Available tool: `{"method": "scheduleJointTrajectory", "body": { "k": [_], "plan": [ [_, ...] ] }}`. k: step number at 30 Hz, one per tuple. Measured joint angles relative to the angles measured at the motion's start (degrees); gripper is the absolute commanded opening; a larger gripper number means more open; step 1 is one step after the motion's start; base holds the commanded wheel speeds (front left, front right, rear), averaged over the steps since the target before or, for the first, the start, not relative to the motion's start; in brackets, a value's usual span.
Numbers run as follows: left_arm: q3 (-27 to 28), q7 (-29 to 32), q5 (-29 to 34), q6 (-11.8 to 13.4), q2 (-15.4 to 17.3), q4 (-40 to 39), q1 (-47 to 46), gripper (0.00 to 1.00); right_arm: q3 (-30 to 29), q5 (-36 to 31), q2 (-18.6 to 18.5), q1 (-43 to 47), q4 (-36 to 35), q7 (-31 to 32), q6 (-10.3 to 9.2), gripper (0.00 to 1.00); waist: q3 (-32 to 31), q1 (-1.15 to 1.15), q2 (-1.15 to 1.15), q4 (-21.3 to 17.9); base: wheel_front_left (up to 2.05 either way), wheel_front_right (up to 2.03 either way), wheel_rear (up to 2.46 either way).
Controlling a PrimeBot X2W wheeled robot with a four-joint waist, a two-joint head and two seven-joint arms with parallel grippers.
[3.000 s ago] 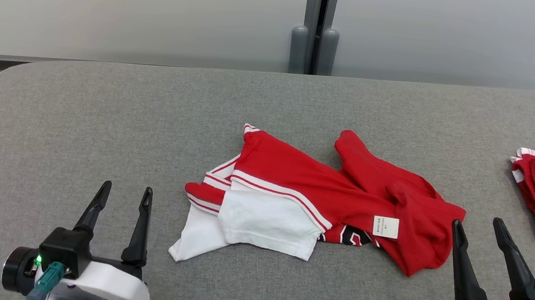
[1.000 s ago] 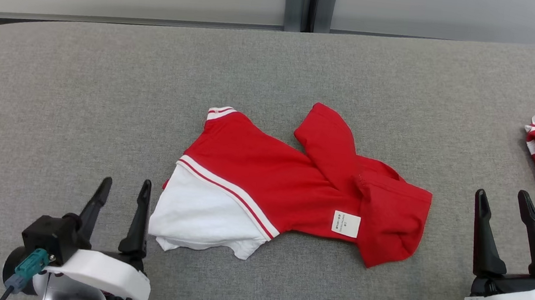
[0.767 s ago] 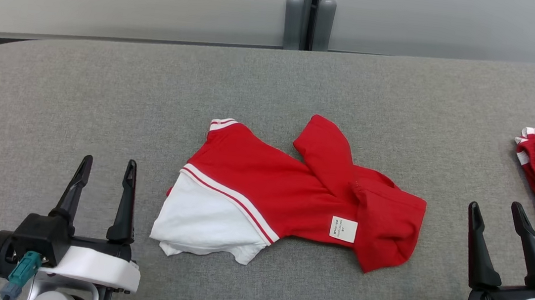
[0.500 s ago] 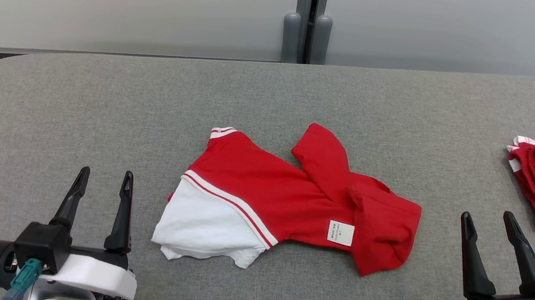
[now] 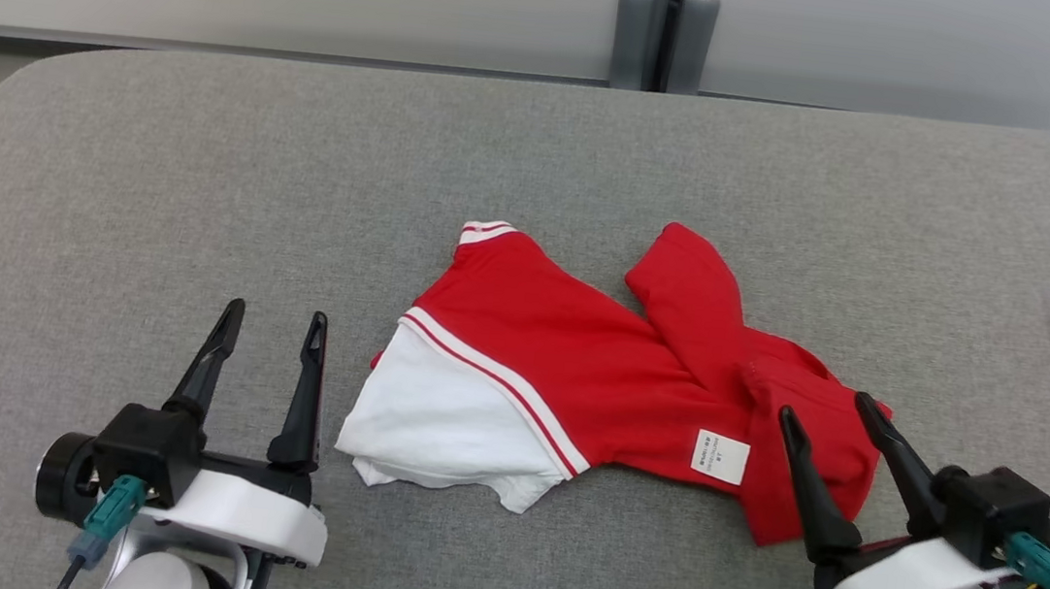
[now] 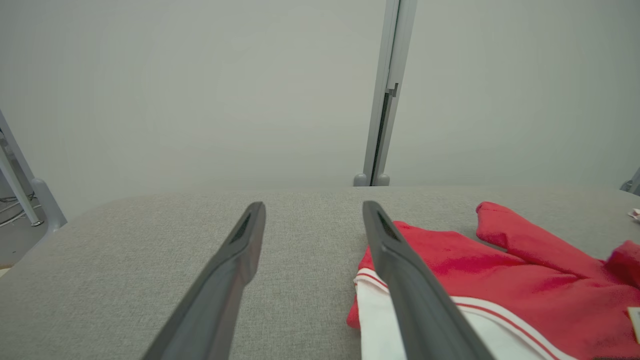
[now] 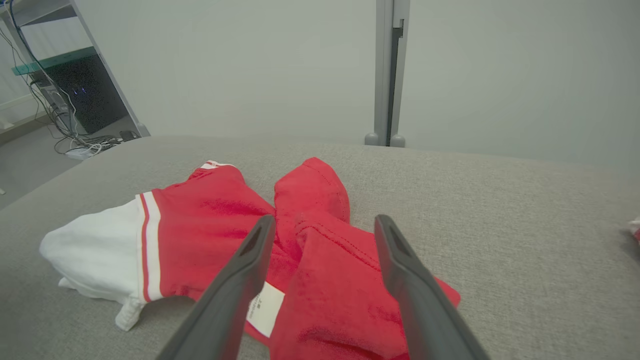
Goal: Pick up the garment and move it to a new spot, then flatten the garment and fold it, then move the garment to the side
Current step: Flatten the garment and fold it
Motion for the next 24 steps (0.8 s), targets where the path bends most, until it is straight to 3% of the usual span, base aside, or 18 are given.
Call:
{"method": "scheduleJointTrajectory", "body": {
  "k": [4, 5, 6, 7, 14, 20, 21, 22, 23, 24],
  "plan": [
    [-0.9, -0.4, 0.2, -0.5, -1.6, 0.9, -1.9, 1.00, 1.6, -0.6, 0.2, -4.3, 5.3, 1.6, 0.01, 1.00, 2.3, 0.00, 0.00, 1.6, 0.00, 0.00, 0.00],
    [-0.9, -0.5, 0.2, -0.5, -1.7, 1.2, -2.3, 1.00, 1.6, -1.3, 0.2, -5.2, 6.8, 2.2, 0.00, 0.60, 2.8, 0.00, 0.00, 1.9, 0.00, 0.00, 0.00],
    [-0.9, -0.5, 0.2, -0.7, -1.9, 1.5, -2.6, 1.00, 1.6, -1.4, 0.4, -5.9, 7.8, 2.3, 0.00, 0.26, 3.3, 0.00, 0.00, 2.2, 0.00, 0.00, 0.00],
    [-0.9, -0.8, 0.2, -0.8, -2.1, 1.6, -2.9, 1.00, 1.2, -1.5, 0.8, -6.5, 8.7, 2.2, 0.00, 0.00, 3.8, 0.00, 0.00, 2.4, 0.00, 0.00, 0.00],
    [0.0, -1.1, 0.7, -0.9, -2.4, 2.3, -3.9, 1.00, -8.2, 0.6, 3.3, -5.5, 8.7, -3.7, 0.01, 0.00, 5.7, 0.00, 0.00, 1.7, 0.00, 0.00, 0.00],
    [0.8, -1.3, 1.1, -1.0, -1.9, 2.2, -4.0, 1.00, -17.2, 7.7, 6.3, -2.0, 9.5, -7.7, 0.00, 0.00, 6.5, 0.00, 0.00, -0.9, 0.00, 0.00, 0.00],
    [0.8, -1.3, 1.1, -1.2, -1.8, 2.2, -4.0, 1.00, -18.5, 8.3, 6.5, -1.4, 10.3, -8.2, 0.01, 0.35, 6.7, 0.00, 0.00, -1.3, 0.00, 0.00, 0.00],
    [0.8, -1.3, 1.2, -1.2, -1.7, 2.2, -4.0, 1.00, -19.6, 10.6, 6.9, -0.8, 11.1, -8.6, 0.00, 0.62, 6.9, 0.00, 0.00, -1.6, 0.00, 0.00, 0.00],
    [0.9, -1.3, 1.2, -1.2, -1.7, 2.2, -4.0, 1.00, -20.6, 12.4, 7.2, -0.3, 12.0, -9.5, -0.01, 1.00, 7.0, 0.00, 0.00, -1.9, 0.00, 0.00, 0.00],
    [1.0, -1.3, 1.2, -1.2, -1.7, 2.2, -4.1, 1.00, -20.8, 12.7, 7.2, 0.2, 12.4, -10.6, 0.00, 1.00, 7.2, 0.00, 0.00, -2.2, 0.00, 0.00, 0.00]
  ]
}}
